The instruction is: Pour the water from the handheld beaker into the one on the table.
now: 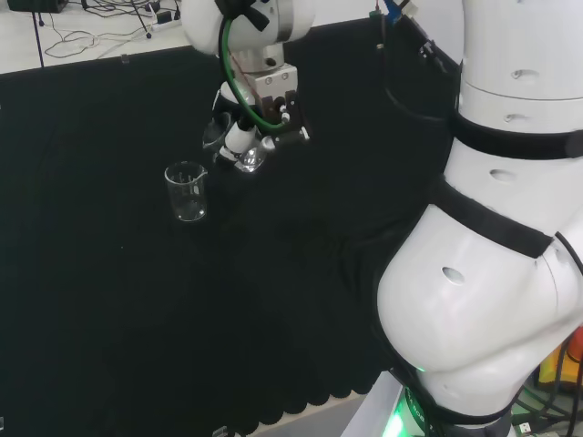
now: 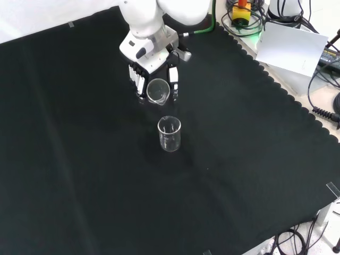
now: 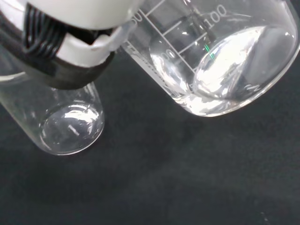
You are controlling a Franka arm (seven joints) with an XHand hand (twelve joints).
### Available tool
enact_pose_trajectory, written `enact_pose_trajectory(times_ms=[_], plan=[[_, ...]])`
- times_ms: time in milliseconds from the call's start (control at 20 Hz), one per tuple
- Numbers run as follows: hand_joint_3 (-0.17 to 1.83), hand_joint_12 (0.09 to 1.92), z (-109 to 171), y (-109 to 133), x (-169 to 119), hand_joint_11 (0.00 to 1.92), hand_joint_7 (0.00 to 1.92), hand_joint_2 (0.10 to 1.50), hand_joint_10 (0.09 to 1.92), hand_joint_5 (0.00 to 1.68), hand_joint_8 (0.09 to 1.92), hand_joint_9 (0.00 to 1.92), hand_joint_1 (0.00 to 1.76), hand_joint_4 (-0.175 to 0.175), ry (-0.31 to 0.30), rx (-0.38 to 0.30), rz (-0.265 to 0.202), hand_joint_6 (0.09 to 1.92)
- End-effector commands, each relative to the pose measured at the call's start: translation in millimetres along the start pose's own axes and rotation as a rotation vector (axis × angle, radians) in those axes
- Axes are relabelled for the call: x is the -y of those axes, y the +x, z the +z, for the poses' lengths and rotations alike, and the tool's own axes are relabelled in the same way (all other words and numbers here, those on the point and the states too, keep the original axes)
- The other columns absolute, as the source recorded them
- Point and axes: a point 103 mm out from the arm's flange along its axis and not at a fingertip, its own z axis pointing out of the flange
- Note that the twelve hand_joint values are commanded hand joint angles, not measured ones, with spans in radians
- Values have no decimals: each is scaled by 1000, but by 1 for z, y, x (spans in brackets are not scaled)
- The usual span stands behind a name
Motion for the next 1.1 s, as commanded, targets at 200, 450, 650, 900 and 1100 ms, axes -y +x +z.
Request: enact_pose_trajectory(times_ms=[200,450,650,900,1100], plan=[[513,838,-2,14,-2,1201,1627,723,87,1309,87,1556,1125,175,32,91,-15,551],[516,838,-6,13,-2,1202,1628,722,87,1306,87,1556,1125,175,41,156,-3,557],[518,838,-6,20,-4,1202,1628,721,87,1305,87,1556,1125,175,45,186,4,561],[521,839,-9,24,-4,1203,1629,720,87,1303,87,1557,1125,175,44,208,6,566],[523,839,-12,25,-4,1203,1629,720,87,1301,87,1557,1125,175,52,244,7,569]])
